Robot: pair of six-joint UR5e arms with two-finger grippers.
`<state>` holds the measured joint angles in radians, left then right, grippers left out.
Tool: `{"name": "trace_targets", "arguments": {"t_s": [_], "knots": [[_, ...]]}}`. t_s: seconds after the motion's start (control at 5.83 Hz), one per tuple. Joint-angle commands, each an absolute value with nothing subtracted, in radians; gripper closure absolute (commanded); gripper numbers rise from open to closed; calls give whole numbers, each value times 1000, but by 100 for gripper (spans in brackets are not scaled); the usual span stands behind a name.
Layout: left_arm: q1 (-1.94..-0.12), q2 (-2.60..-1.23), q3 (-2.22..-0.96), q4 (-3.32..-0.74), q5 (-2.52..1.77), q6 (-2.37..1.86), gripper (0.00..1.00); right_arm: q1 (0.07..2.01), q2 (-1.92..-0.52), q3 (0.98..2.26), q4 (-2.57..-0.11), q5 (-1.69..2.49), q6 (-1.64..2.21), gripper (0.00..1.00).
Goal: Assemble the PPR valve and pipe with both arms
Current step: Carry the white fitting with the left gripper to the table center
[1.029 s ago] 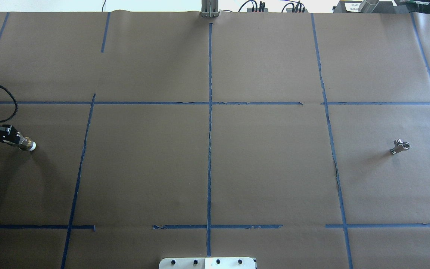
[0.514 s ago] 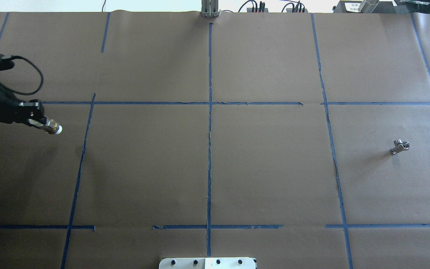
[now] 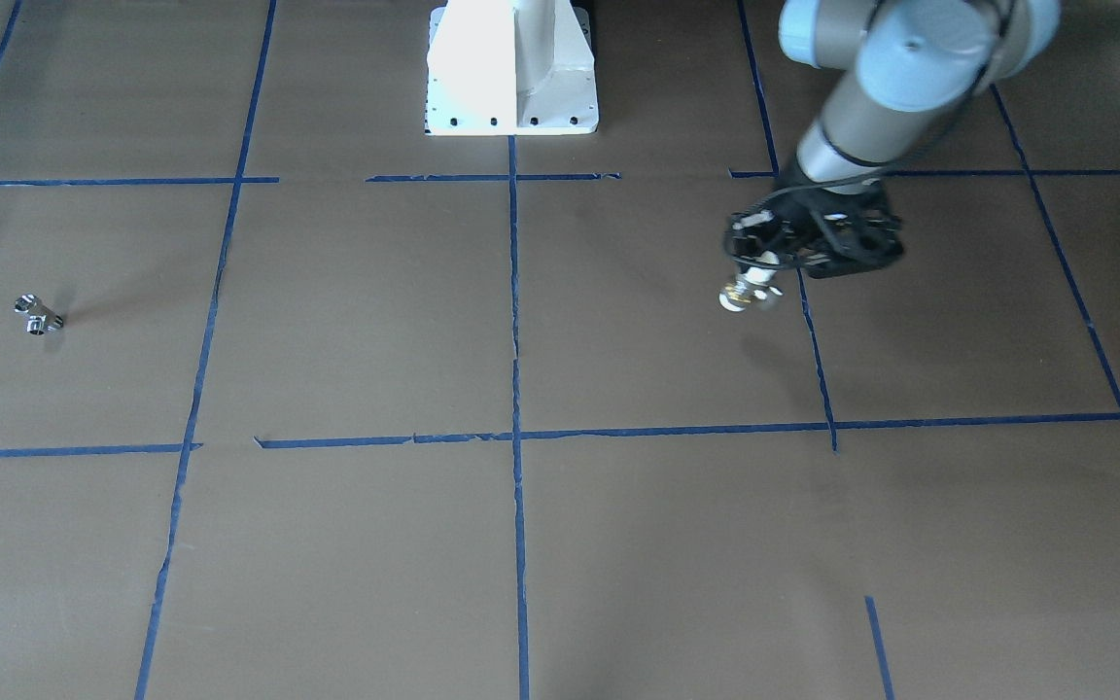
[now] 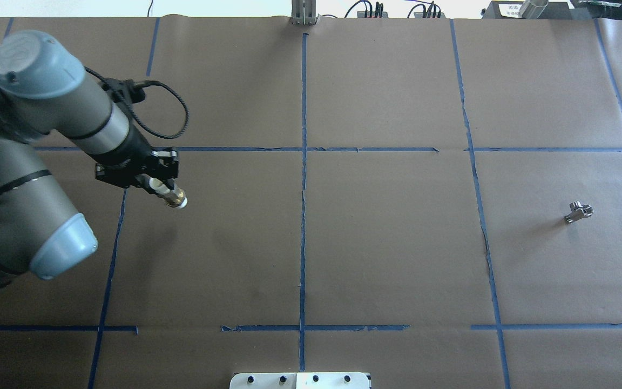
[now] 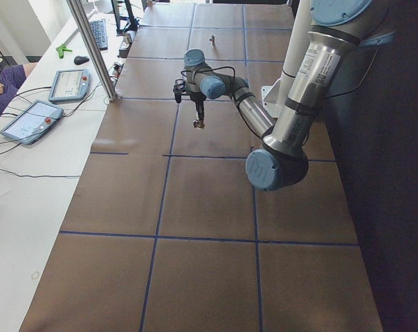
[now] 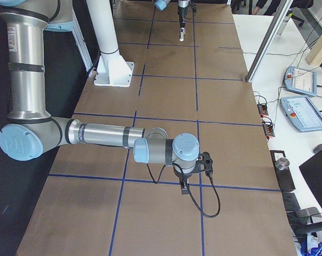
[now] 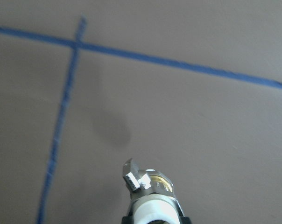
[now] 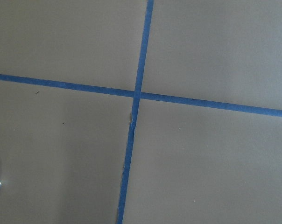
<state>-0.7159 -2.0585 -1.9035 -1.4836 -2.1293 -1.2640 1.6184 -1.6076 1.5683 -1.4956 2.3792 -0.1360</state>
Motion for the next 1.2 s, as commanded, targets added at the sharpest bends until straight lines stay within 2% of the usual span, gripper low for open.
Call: {"name": "trace_targets", "arguments": {"t_s": [0.0,0.51,0.69,1.03], "knots": [[-587,-2292,-1747,-1470,-2033,-1446,99,1618,-1608,1568,-1496,2379,-135,0],[-509,-2513,-1481,-1480,-1924,-1506,99,1618,-1608,1568,-1496,2381,-135,0],[-500,-2520,-1454,-1483,-1921,-1506,99,1618,-1608,1568,-1494,2382,-135,0],[-494,-2517,-1454,-1486,-1921,-1503,92,1618,-1611,1568,-1496,2382,-135,0]]}}
